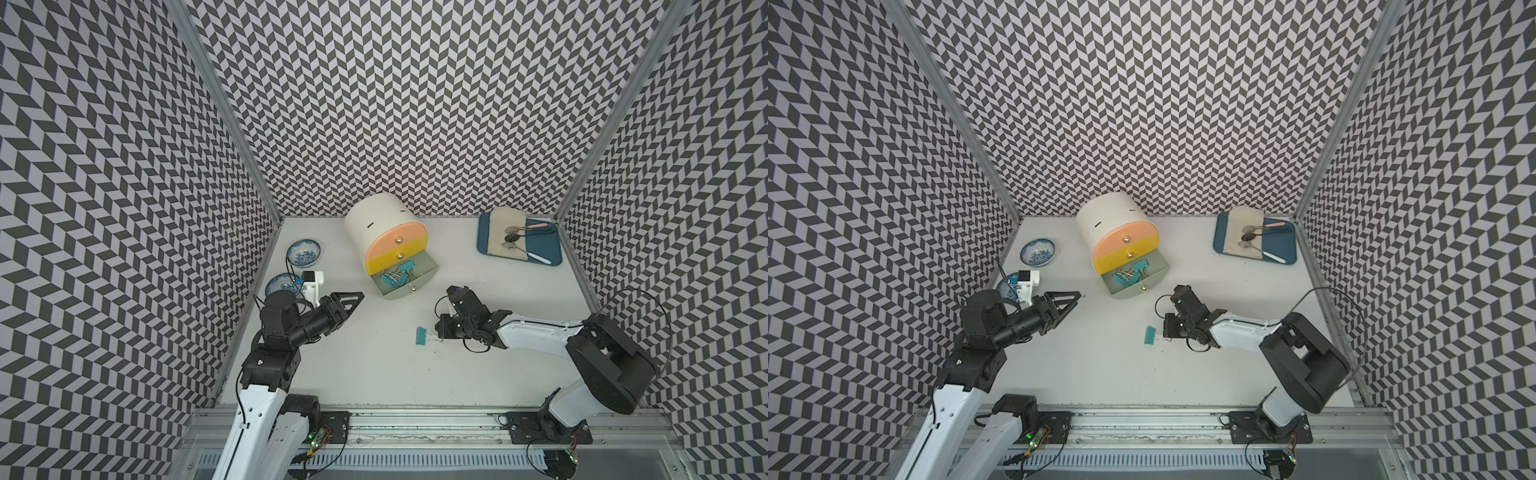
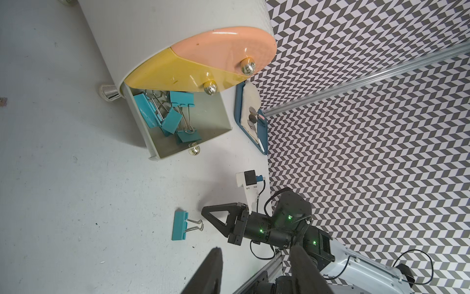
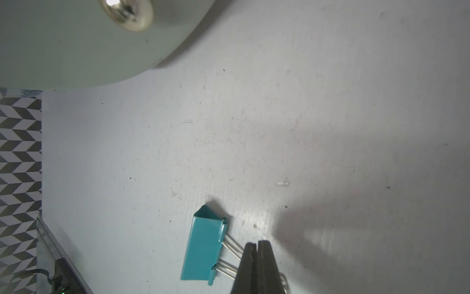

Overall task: Put the binder clips in the drawer according to color
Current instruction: Move the binder clip to the center of the board.

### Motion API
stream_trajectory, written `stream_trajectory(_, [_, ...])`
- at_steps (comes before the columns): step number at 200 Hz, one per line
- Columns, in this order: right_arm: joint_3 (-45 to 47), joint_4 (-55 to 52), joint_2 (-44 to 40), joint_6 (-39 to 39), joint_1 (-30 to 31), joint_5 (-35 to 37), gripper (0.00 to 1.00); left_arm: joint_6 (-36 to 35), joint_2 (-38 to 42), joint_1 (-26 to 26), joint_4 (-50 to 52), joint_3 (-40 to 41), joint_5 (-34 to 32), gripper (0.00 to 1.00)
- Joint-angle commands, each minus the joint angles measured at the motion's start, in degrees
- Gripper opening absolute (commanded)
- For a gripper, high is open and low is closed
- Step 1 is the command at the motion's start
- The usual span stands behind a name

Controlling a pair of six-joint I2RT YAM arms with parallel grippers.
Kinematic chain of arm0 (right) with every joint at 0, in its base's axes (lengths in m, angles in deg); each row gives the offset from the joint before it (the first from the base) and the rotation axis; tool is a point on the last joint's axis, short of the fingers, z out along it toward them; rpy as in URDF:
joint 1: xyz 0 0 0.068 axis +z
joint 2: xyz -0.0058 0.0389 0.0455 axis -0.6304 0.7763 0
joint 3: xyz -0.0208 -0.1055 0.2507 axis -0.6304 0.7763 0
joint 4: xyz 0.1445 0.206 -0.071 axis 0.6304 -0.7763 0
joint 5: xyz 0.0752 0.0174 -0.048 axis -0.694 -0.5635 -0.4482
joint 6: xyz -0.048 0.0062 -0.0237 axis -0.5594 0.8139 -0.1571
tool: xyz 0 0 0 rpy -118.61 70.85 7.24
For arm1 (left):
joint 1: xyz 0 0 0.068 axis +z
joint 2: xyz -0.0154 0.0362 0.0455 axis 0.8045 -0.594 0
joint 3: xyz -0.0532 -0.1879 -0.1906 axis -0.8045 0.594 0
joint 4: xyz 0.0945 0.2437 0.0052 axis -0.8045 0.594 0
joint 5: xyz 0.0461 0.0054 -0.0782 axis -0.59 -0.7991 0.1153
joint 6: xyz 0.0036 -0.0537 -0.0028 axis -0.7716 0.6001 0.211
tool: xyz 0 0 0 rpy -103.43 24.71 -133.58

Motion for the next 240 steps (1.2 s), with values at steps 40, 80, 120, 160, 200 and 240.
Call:
stream_trajectory(40, [2.9,1.5,-0.1,-1.1,-0.1,0.4,0.00,-0.3,1.5,0.4,1.4,0.8,0.4,0.47])
stream_trajectory(80, [5.7,1.7,-1.6,-0.9,0.0,0.3,0.00,0.0,2.7,0.4,1.9,1.3,0.4,0.47])
stream_trajectory(120, [8.3,1.4,-3.9,-0.6,1.6,0.0,0.00,0.6,3.6,0.4,2.3,1.3,-0.1,0.47])
stream_trajectory(160, [10.7,1.4,-5.6,0.3,5.1,0.1,0.00,1.6,5.1,0.4,2.5,2.0,-0.4,0.48])
stream_trajectory(200, [11.2,1.3,-5.3,1.4,10.5,0.1,0.00,2.5,6.8,0.4,2.9,2.7,-0.8,0.48])
stream_trajectory(240, [9.7,0.0,-5.7,1.4,15.3,1.1,0.00,3.0,7.3,0.4,3.4,2.9,-1.2,0.48])
